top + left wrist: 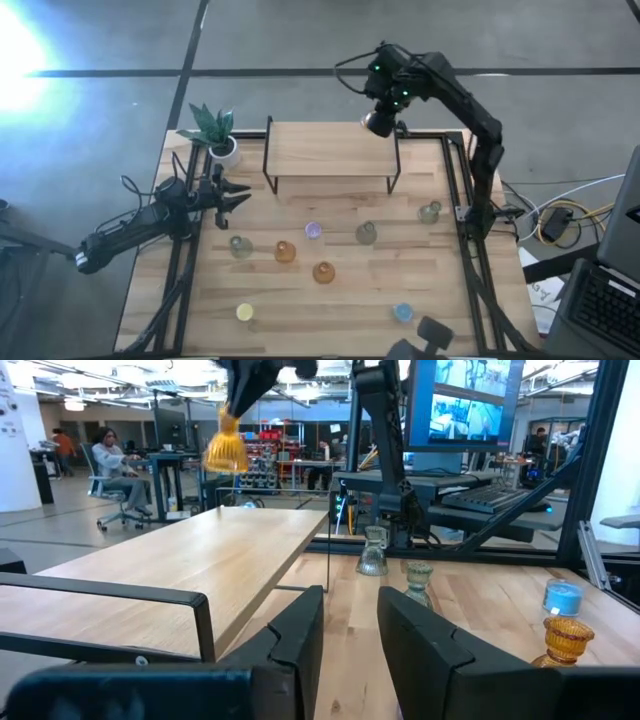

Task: Pick & Place candle stick holders
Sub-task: Put the top brown glass candle holder on the shelf, then put the top green glass candle holder on the shelf

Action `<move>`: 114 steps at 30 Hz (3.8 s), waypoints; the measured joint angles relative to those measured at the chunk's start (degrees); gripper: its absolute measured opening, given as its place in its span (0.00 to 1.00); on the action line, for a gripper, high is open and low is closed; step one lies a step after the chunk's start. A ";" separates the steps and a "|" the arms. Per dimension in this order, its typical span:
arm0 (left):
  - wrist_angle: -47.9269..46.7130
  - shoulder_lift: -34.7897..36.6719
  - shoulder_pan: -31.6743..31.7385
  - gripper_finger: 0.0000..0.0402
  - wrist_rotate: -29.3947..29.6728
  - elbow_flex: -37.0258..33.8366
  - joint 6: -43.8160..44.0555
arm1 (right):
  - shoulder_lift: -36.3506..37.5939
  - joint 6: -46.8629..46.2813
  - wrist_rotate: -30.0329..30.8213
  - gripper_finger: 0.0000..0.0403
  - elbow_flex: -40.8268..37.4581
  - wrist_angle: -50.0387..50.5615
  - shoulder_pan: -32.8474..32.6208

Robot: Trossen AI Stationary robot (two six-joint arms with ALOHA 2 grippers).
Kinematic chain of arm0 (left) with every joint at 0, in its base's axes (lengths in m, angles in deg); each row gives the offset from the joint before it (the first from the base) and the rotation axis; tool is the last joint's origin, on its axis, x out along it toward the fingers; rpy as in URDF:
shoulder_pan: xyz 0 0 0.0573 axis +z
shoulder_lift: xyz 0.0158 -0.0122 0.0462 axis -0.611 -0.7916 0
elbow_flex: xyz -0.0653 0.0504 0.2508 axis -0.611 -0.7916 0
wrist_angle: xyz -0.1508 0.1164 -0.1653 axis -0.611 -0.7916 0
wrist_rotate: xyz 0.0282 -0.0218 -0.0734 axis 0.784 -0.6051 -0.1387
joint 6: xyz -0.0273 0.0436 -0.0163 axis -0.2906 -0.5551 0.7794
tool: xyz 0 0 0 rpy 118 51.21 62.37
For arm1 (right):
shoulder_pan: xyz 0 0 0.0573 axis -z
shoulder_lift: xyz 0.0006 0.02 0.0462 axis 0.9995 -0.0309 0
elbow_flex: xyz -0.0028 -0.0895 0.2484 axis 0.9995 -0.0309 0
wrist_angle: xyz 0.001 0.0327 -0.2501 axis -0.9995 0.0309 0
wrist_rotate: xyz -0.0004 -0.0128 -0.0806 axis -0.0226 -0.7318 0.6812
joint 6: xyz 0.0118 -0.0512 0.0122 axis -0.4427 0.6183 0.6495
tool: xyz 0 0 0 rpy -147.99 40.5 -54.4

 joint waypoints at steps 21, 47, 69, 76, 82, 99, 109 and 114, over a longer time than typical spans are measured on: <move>0.00 -0.02 0.00 0.26 0.01 0.00 0.00 | -4.34 0.87 0.20 0.04 -0.45 -0.01 0.82; 0.00 -0.04 0.01 0.26 0.01 0.00 0.00 | -4.20 -0.25 1.79 0.04 -5.87 0.16 0.77; 0.00 -0.04 0.00 0.26 0.01 0.00 0.00 | -3.96 -0.58 -0.19 0.08 -7.00 -0.72 0.42; 0.00 -0.04 0.01 0.26 0.02 0.00 0.00 | -4.18 -1.34 -0.84 0.21 -7.13 -0.86 0.40; 0.00 -0.04 0.02 0.26 0.02 0.00 0.00 | -4.18 -1.30 -2.97 0.28 -7.13 -1.44 0.40; 0.00 -0.04 0.02 0.26 0.01 0.00 0.00 | -2.22 -2.66 -2.81 0.48 -6.80 -3.29 0.42; 0.00 -0.04 0.00 0.26 0.02 0.01 0.00 | 5.00 -4.27 -1.72 0.46 -4.43 -3.27 0.40; 0.00 -0.04 0.02 0.26 0.02 0.00 0.00 | 10.98 -7.93 -2.33 0.44 -3.90 -2.60 -0.67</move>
